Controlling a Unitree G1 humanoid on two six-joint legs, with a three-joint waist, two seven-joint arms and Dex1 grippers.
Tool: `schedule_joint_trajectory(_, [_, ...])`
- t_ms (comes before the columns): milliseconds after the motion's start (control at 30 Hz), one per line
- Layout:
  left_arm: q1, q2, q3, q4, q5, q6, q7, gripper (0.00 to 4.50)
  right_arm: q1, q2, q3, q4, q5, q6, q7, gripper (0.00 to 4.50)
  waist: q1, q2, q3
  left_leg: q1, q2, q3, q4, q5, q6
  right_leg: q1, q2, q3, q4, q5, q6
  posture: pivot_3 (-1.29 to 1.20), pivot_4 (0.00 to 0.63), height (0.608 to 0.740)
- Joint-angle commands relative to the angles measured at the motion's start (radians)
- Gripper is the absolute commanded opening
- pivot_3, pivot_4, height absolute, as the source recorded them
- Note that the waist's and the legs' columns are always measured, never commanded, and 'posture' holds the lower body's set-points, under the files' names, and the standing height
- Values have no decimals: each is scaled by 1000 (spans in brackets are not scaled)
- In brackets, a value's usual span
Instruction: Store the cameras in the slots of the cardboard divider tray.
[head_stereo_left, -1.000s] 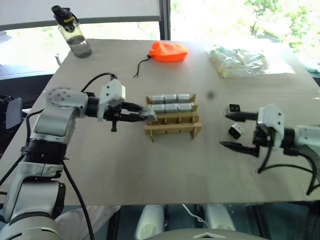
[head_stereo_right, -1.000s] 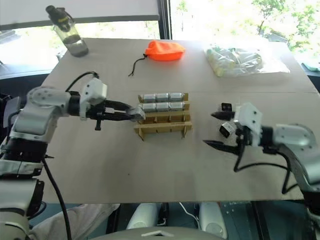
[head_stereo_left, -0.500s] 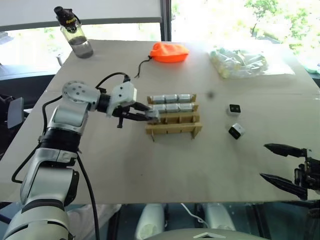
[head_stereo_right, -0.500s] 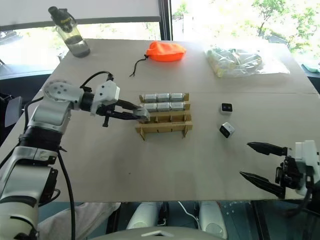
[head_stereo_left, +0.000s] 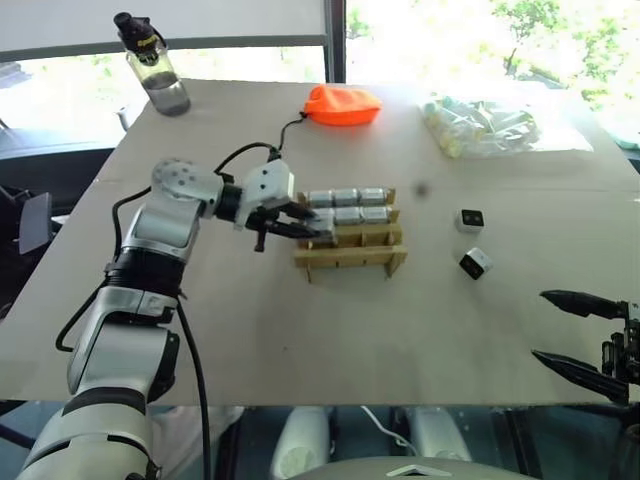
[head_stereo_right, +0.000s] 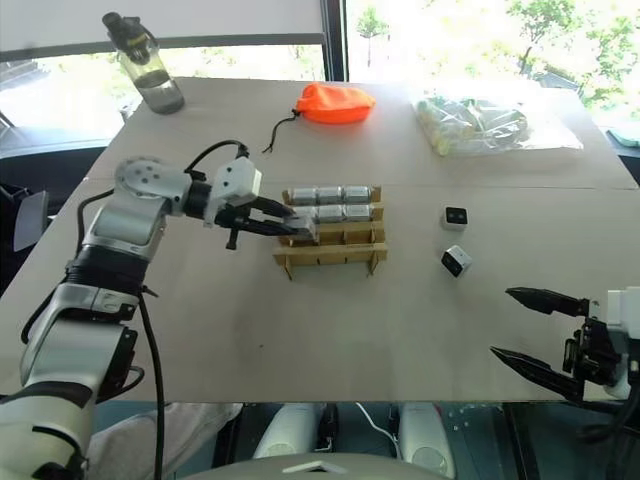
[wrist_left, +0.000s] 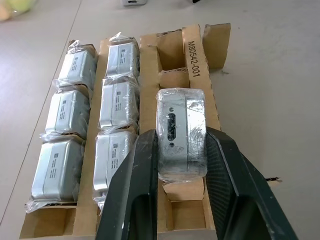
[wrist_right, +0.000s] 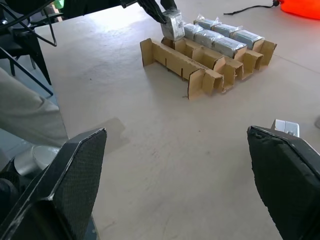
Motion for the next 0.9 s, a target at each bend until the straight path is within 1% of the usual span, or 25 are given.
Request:
schedule_joint_trajectory(33, [-14,-3,-15,4,28,29,21,717,1,-2,-37,-28,21,-14,-5,4448,0,0,0,0,0,0,0,0,0,0,0,0,0,0,0,0,150,740])
schedule_joint_trajectory(200, [6,13,-21,-30,42,38,18,717,-8,-1,-28,-30,18,-15,-13,4448,-1,0,0,1,0,0,0,0,0,1,0,0,1,-1,1,0,150,740])
schedule_joint_trajectory(400, [23,9,-15,-77,35,67,30,717,-22,-4,-18,-24,16,-16,-16,4448,-1,0,0,1,0,-1,0,0,0,1,0,-1,1,0,0,0,150,740])
schedule_joint_trajectory(900, [12,-7,-10,-73,29,72,35,717,-32,1,-17,-17,13,-20,-18,4448,0,0,0,1,0,-1,0,0,0,1,0,0,1,0,0,0,150,740])
